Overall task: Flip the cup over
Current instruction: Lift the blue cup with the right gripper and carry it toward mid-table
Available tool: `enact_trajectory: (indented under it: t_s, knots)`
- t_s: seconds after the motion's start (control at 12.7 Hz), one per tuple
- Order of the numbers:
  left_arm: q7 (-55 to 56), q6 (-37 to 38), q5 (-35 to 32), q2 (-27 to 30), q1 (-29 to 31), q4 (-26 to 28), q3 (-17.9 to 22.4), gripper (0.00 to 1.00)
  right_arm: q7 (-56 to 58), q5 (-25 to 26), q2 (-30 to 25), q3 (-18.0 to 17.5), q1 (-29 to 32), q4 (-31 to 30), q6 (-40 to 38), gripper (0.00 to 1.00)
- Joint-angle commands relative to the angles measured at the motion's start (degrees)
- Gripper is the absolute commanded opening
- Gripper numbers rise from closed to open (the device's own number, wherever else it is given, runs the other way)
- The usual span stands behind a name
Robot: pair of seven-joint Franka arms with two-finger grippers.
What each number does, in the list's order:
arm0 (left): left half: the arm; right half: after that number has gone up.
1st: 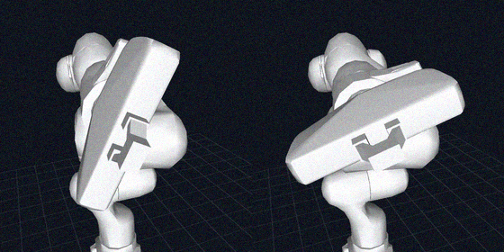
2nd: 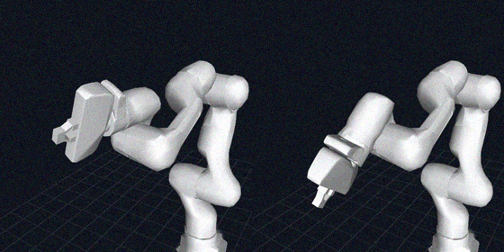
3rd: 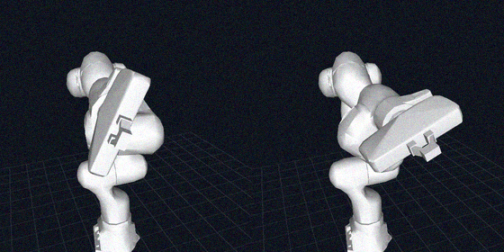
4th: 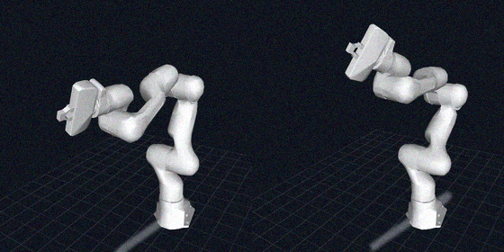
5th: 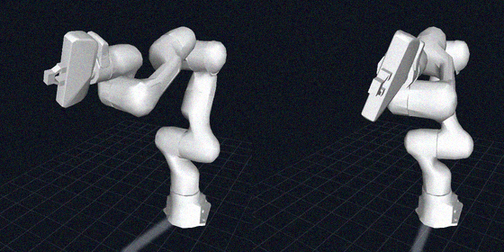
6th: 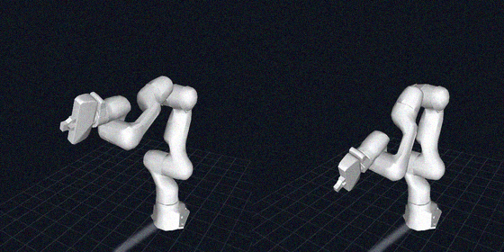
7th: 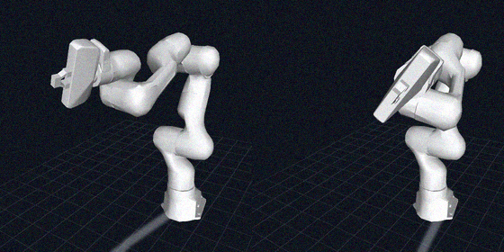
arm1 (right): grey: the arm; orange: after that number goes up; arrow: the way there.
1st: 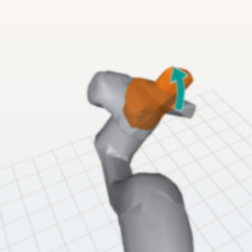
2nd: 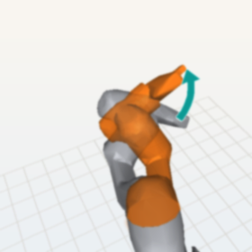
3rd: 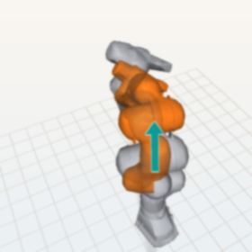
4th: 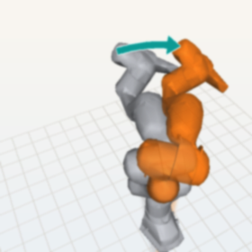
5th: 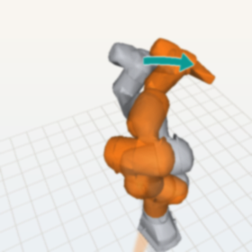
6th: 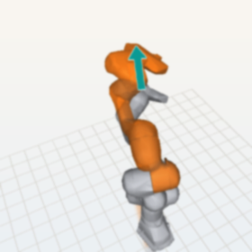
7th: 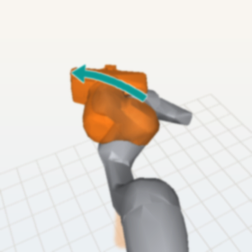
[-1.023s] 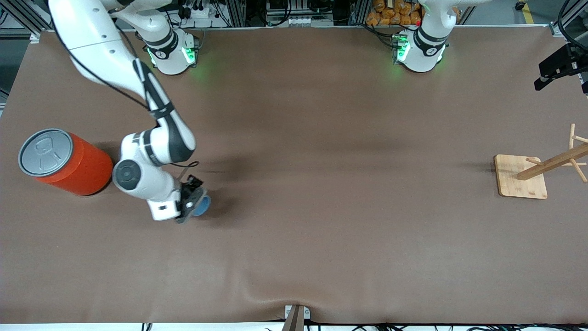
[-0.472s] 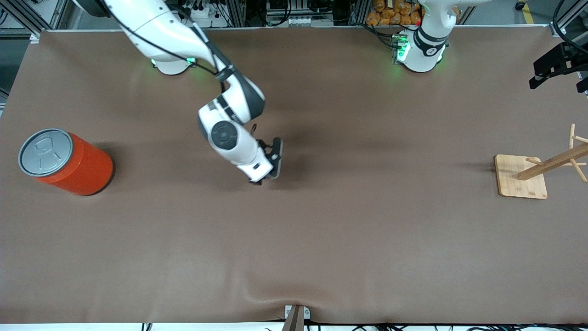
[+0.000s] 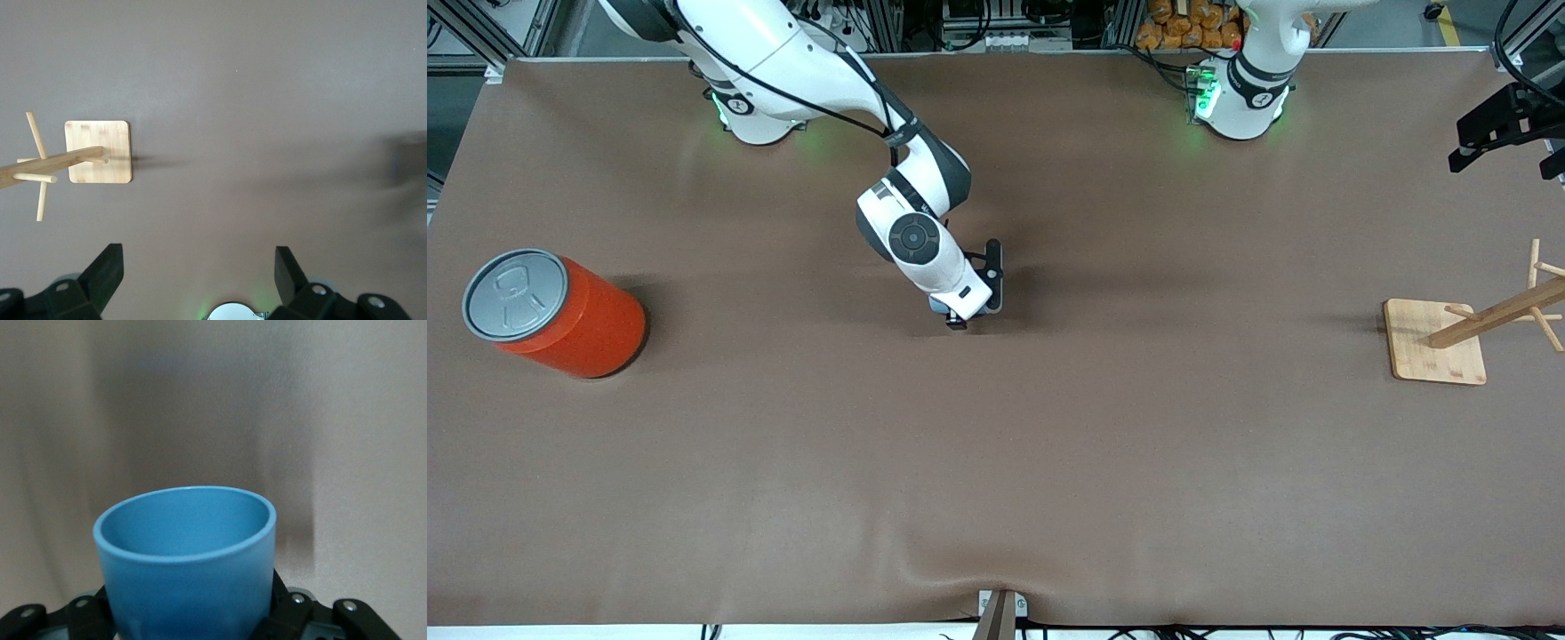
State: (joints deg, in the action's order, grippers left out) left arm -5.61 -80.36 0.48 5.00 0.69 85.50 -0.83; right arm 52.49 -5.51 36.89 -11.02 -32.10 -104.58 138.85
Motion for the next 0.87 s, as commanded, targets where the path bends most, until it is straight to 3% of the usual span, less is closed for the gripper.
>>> enact_trajectory:
  t_s: [0.0,0.08,0.39,0.79]
  knots:
    - [-0.81,0.65,-0.21,-0.08,0.27,-0.16,-0.14,1.00,1.65,0.58,-0.50,0.21,0.19,-1.06,2.47,0.62]
    - [-0.81,0.56,-0.21,-0.08,0.27,-0.07,-0.14,1.00,1.74,0.58,-0.59,0.21,0.45,-1.06,2.30,1.00]
    - [-0.81,0.56,-0.21,-0.26,0.01,0.11,-0.49,1.00,0.43,-0.12,-2.78,0.21,1.51,-0.10,-2.69,1.00]
    - [-0.89,0.30,-0.47,-2.80,-0.08,-0.24,-0.66,1.00,-20.80,0.06,-8.93,0.39,2.13,1.13,-14.82,1.00]
